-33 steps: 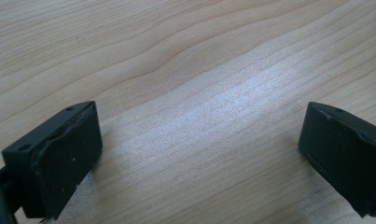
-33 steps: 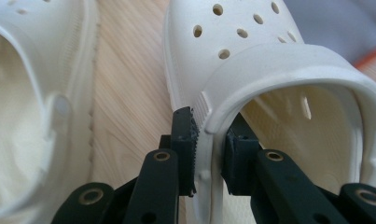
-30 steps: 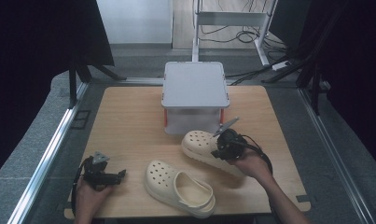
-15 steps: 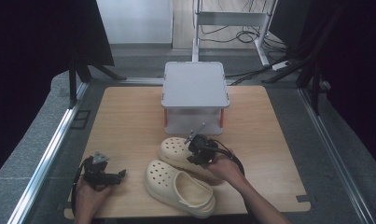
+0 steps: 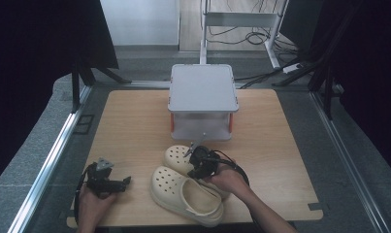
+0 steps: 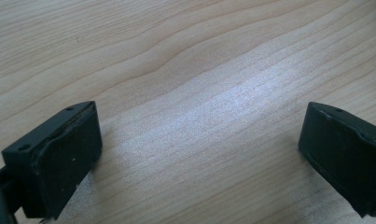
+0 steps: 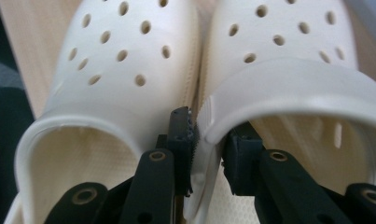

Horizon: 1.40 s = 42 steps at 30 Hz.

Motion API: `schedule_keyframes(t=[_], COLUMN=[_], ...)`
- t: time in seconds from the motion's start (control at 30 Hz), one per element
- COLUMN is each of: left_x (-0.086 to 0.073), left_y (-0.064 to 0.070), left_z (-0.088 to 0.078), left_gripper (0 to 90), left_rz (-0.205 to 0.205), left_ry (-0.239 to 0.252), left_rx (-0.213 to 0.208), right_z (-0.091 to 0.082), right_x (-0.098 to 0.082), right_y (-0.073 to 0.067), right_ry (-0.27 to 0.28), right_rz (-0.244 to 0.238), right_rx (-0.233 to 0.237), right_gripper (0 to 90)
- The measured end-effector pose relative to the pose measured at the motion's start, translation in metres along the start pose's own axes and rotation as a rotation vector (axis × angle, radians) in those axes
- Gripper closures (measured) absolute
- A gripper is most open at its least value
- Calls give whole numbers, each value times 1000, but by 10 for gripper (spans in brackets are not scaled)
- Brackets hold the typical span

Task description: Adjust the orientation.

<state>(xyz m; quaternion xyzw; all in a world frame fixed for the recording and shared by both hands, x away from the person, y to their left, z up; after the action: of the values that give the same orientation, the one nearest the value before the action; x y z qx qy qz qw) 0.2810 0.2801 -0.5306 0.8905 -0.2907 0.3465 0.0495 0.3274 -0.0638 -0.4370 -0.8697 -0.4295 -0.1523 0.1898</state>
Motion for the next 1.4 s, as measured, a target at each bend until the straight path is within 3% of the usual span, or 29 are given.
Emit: schedule_keyframes(t=[0.2, 0.47, 0.53, 0.7, 0.8, 0.87, 1.2, 1.4], left_x=[0, 0, 0, 0, 0, 0, 0, 0], left_y=[0, 0, 0, 0, 0, 0, 0, 0], left_z=[0, 0, 0, 0, 0, 0, 0, 0], left_gripper=[0, 0, 0, 0, 0, 0, 0, 0], left_rz=[0, 0, 0, 0, 0, 0, 1, -3], left_ry=[0, 0, 0, 0, 0, 0, -1, 2], left_rx=[0, 0, 0, 0, 0, 0, -1, 1], right_z=[-1, -3, -6, -20, -19, -15, -22, -22], right_x=[-7, -10, -11, -12, -11, -11, -18, -21], right_y=[2, 3, 5, 9, 10, 9, 1, 6], right_ry=[-10, -19, -21, 11, 13, 11, -29, -17], right_rz=[14, -4, -11, -1, 2, -2, -34, -28], right_rx=[15, 22, 34, 40, 42, 56, 13, 20], right_gripper=[756, 733, 678, 662, 682, 751, 775, 748])
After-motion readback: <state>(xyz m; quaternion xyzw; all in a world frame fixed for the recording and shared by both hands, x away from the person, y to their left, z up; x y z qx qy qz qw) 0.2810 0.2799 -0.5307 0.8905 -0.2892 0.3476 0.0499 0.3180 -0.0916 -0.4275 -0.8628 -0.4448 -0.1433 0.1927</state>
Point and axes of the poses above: each handheld gripper's, and its own axes: z roughly forward along the jaws, x roughly out of its top, y roughly to its right, the point moved 1 cm from there along z, roughly forward along the jaws, and after that the axes turned 13 degrees about z, right-handed, at the moved point
